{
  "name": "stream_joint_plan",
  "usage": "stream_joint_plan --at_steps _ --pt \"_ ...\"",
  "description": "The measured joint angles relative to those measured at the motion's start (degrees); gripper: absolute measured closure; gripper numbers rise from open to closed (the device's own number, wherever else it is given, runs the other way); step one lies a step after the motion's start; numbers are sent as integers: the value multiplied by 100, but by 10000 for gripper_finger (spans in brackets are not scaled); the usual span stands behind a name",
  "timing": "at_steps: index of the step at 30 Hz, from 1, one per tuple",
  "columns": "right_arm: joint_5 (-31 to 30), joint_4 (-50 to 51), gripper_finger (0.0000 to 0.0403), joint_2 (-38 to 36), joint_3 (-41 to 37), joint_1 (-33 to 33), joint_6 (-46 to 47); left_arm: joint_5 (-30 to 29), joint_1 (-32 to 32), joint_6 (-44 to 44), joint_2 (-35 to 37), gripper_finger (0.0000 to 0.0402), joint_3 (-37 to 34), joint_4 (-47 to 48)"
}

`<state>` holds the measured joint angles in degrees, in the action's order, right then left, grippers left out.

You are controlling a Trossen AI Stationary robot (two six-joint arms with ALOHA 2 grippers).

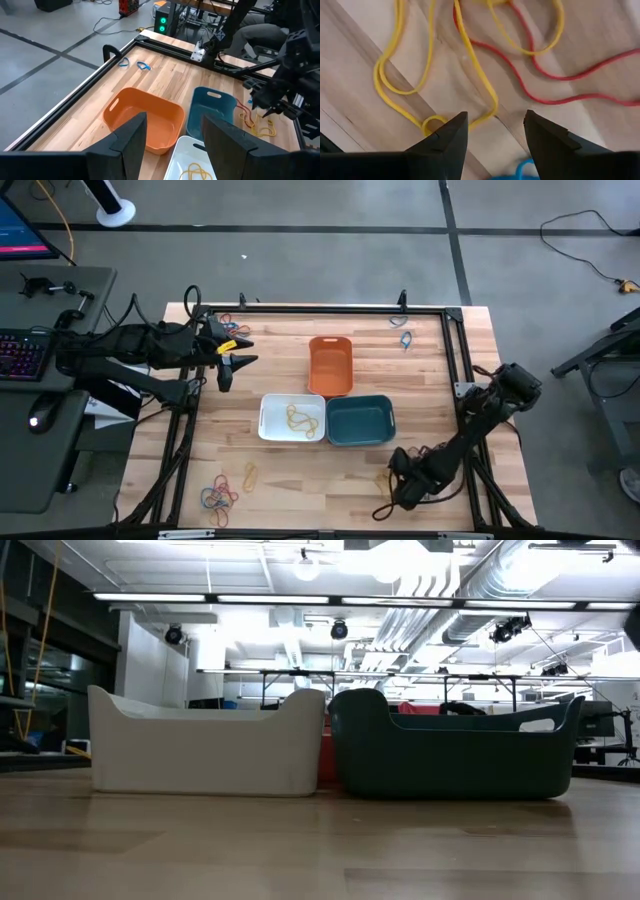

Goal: Sort rubber bands into baskets
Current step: Put the yellow rubber band into the white bin

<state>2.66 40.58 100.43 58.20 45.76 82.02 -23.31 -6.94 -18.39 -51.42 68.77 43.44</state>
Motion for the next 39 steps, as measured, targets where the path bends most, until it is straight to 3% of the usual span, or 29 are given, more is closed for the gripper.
stream_joint_plan --at_steps 13,16,19,21,25,34,39 --pt "-235 -350 232 -36 -180 -57 -95 -41 0 -283 1 222 0 -11" --pt "-254 -416 278 -3 -186 -72 -152 -81 0 -293 0 222 0 -13" --pt "-179 -690 359 8 -179 -76 -245 -85 0 -293 1 222 0 -14" --pt "66 -718 390 7 -99 -78 -318 -86 0 -293 0 222 0 -15" --pt "493 -372 393 -94 280 6 -472 -132 0 -291 2 222 0 -15" --pt "170 991 401 -779 1171 2 -670 -387 2 -264 2 222 0 -17" --pt "193 1163 402 -1273 1432 -169 -1050 -387 2 -258 0 222 0 -19"
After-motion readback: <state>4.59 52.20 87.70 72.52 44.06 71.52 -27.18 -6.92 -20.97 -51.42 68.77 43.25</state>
